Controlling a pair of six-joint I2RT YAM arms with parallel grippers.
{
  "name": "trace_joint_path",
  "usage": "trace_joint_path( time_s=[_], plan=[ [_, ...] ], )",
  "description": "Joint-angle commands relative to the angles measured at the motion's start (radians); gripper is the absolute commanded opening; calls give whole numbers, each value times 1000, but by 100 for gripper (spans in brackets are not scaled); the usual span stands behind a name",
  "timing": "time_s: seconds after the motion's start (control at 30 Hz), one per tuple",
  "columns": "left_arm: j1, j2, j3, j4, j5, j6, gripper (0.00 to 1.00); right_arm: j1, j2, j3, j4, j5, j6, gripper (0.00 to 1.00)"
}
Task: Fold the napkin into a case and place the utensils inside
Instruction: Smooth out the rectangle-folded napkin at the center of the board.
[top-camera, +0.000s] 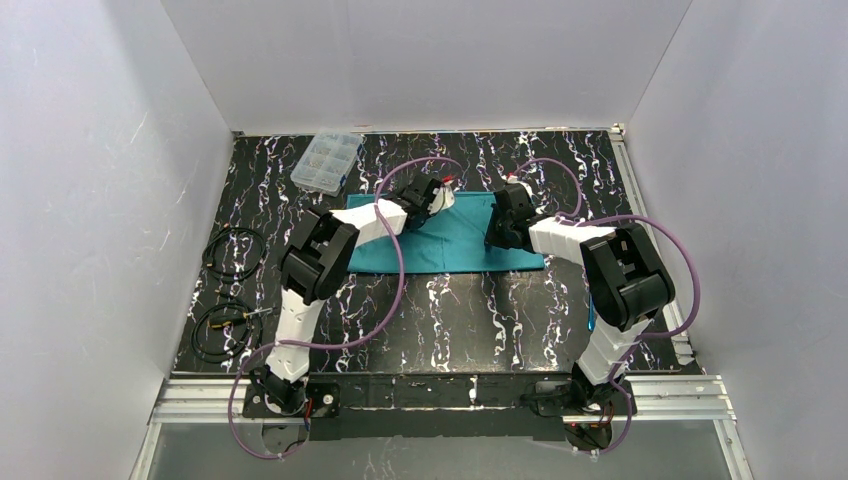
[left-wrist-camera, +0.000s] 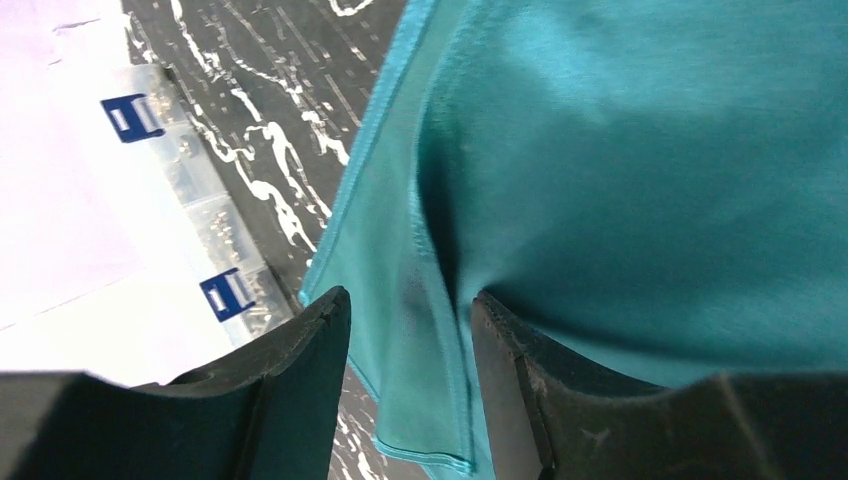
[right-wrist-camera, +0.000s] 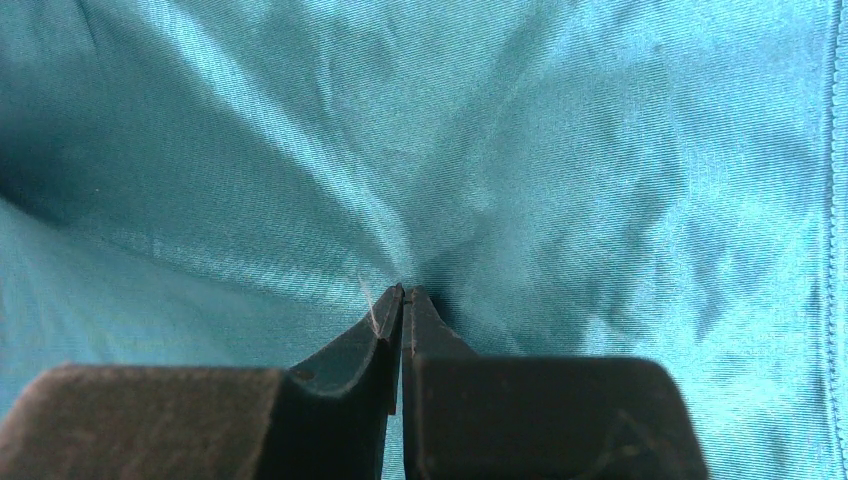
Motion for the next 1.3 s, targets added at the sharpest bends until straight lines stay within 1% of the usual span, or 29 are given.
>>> trace_joint_path(
  time_s=[0.0,0.1,0.33,0.5,0.6,0.67,0.73,0.83,0.87,0.93,1.07,1.13,1.2,1.27],
  plan=[
    [47,48,-4,63,-54,55,47,-6,-6,-42,-100,2,-20,13],
    [68,67,-15,105,-63,99,46,-6,-5,-38,-100,-2,-19,13],
    [81,32,-109,192,-76,171,45,-7,-10,-36,-99,-4,-19,13],
    [90,3,-119,195,-91,154,45,-9,-9,-43,-91,-15,-16,13],
    [79,-28,-126,195,-83,132,45,-10,-11,-43,-88,-16,-13,13],
    [71,-58,-124,184,-76,117,46,-9,-14,-42,-90,-14,-15,13],
    [66,-102,-114,119,-38,76,49,-9,-14,-34,-96,-17,-15,13],
    [65,-163,-35,-123,67,-58,53,-9,-26,-14,-105,-34,-15,14],
    [65,-188,-24,-198,97,-85,55,-9,-34,-8,-106,-40,-15,17],
    [67,-241,-12,-274,160,-129,57,-10,-48,15,-113,-48,-16,23],
    [67,-337,2,-365,222,-184,59,-9,-65,77,-139,-75,-13,31],
    [68,-379,-11,-419,291,-215,59,-10,-66,111,-149,-89,-13,35],
    [67,-407,-41,-500,396,-236,60,-11,-61,148,-158,-109,-21,38],
    [68,-433,-103,-556,493,-249,59,-13,-56,174,-173,-129,-32,41]
  ],
)
